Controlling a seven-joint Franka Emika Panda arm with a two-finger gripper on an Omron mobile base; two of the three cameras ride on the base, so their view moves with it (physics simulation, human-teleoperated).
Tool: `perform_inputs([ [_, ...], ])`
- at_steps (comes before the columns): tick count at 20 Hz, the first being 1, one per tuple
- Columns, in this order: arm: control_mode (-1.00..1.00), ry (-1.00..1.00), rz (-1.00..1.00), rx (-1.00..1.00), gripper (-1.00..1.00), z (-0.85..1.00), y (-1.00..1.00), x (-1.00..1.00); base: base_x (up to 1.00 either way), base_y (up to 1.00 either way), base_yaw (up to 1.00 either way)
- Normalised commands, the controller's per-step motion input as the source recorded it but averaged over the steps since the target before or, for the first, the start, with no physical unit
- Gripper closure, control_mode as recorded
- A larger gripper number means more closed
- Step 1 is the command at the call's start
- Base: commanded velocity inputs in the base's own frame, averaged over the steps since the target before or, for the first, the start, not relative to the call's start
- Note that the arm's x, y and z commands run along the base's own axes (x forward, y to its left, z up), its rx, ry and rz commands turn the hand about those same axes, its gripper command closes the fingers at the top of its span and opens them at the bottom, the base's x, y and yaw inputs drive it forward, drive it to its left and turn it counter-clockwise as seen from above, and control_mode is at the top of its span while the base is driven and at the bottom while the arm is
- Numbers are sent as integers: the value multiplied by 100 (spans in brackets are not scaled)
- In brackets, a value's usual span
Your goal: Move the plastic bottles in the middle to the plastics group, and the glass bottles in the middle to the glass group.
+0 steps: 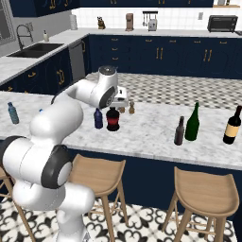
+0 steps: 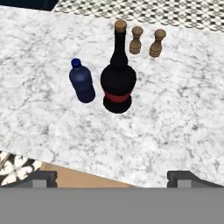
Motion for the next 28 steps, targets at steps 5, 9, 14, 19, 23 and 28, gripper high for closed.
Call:
perform_inputs([
  [5, -100, 0, -13, -2, -100, 0, 27, 25, 0, 0, 0],
  [9, -100, -3, -6, -5, -100, 0, 24, 10, 0, 0, 0],
  [14, -100, -7, 0, 0, -100, -2, 7, 11, 0, 0, 0],
  [19, -100, -9, 0, 0, -100, -13, 6, 27, 0, 0, 0],
  [23, -100, -4, 0, 0, -100, -18, 4, 30, 0, 0, 0],
  [28, -100, 0, 0, 0, -100, -5, 4, 34, 0, 0, 0],
])
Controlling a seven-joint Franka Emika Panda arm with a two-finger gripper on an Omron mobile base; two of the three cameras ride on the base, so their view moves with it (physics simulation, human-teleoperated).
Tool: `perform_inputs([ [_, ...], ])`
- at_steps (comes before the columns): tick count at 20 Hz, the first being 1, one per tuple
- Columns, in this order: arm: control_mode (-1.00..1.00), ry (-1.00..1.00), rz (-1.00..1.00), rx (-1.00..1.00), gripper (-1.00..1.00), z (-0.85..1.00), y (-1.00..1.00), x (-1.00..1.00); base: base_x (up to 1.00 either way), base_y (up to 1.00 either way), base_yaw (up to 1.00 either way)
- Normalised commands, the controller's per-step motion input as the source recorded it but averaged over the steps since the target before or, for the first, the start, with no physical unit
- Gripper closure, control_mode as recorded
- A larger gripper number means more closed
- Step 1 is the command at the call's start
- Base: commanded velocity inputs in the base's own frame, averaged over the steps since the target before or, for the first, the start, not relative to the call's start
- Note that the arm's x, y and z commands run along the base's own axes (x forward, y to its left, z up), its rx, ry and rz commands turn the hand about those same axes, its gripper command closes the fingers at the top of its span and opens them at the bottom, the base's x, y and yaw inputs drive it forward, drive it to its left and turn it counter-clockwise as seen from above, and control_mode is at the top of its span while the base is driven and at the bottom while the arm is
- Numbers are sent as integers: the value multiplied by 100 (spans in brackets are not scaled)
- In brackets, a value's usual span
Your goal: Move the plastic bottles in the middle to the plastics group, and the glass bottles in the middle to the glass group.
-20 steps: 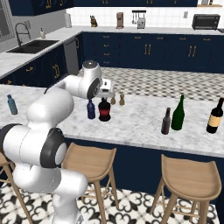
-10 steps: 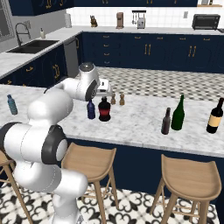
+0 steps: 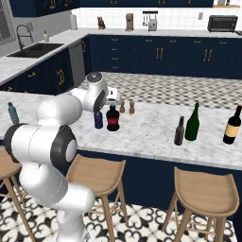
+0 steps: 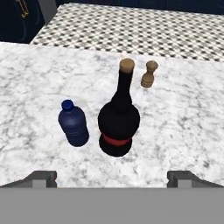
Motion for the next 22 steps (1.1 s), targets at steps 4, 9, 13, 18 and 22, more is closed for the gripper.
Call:
perform_inputs([
  [4, -100, 0, 0, 0, -100, 0, 0, 22, 0, 0, 0],
  [9, -100, 0, 0, 0, -100, 0, -3, 8, 0, 0, 0],
  [13, -100, 0, 0, 0, -100, -12, -9, 0, 0, 0, 0],
  [18, -100, 0, 0, 0, -100, -20, 0, 10, 0, 0, 0],
  [22, -100, 0, -3, 0, -100, -11, 7, 26, 0, 0, 0],
])
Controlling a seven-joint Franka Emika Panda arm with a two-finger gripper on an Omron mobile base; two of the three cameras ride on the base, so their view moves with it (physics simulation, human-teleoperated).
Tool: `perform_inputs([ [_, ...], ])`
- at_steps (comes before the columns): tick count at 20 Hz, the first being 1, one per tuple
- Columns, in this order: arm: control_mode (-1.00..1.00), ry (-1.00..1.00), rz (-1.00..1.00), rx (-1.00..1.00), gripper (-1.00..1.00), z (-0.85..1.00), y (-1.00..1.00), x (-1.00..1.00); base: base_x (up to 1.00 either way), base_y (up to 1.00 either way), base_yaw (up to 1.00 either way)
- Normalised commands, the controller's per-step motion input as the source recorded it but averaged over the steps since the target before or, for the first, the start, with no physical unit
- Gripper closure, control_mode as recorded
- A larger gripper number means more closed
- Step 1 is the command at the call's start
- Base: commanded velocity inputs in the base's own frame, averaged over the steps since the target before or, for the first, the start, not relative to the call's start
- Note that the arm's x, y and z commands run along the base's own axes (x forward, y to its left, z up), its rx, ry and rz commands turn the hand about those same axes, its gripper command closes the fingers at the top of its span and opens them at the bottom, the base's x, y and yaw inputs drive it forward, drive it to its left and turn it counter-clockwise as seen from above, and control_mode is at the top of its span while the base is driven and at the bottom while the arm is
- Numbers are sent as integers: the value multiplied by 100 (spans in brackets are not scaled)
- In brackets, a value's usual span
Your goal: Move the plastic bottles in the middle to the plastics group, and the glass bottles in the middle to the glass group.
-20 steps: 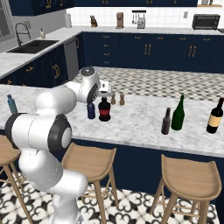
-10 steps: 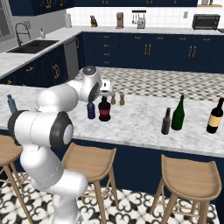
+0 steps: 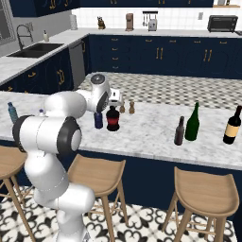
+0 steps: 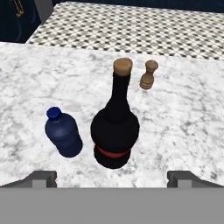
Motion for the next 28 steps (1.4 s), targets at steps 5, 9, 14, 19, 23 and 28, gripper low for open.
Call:
perform_inputs([
  [5, -100, 0, -9, 0, -100, -13, 1, 30, 0, 0, 0],
  [9, -100, 0, -7, 0, -100, -16, 0, 27, 0, 0, 0],
  [14, -100, 3, -1, 0, -100, -6, 2, 21, 0, 0, 0],
  [19, -100, 15, 1, 0, -100, -2, 0, 17, 0, 0, 0],
  [23, -100, 13, 5, 0, -100, 0, 0, 13, 0, 0, 0],
  [28, -100, 4, 5, 0, -100, -8, 0, 16, 0, 0, 0],
])
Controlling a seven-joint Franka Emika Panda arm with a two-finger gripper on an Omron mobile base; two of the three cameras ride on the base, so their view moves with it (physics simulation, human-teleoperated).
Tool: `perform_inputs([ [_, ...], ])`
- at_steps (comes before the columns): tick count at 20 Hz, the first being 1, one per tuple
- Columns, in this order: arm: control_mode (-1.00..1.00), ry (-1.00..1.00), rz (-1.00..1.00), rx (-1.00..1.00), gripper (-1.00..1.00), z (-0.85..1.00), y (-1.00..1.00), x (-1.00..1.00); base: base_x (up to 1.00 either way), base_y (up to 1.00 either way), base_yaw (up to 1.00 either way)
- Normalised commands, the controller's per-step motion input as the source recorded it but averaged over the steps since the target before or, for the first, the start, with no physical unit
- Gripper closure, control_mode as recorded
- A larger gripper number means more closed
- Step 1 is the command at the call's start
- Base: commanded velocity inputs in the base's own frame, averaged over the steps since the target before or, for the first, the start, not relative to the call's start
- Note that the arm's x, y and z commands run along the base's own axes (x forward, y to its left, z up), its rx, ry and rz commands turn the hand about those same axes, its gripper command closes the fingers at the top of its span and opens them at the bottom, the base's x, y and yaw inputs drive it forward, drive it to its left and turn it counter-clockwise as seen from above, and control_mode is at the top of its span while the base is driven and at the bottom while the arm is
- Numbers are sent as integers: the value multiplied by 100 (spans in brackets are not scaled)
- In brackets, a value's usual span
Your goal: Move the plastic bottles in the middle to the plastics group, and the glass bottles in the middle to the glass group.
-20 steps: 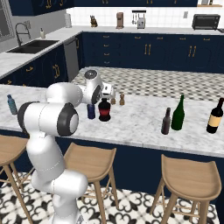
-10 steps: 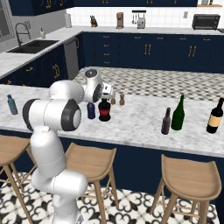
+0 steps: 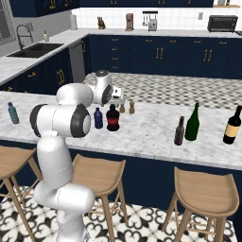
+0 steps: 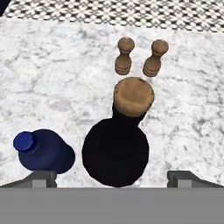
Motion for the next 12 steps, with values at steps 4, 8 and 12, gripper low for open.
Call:
perform_inputs([
  [4, -100, 0, 4, 0, -100, -29, 0, 11, 0, 0, 0],
  [8, -100, -5, 3, 0, -100, -33, 0, 0, 0, 0, 0],
  [12, -100, -9, 1, 0, -100, -14, -1, 8, 0, 0, 0],
])
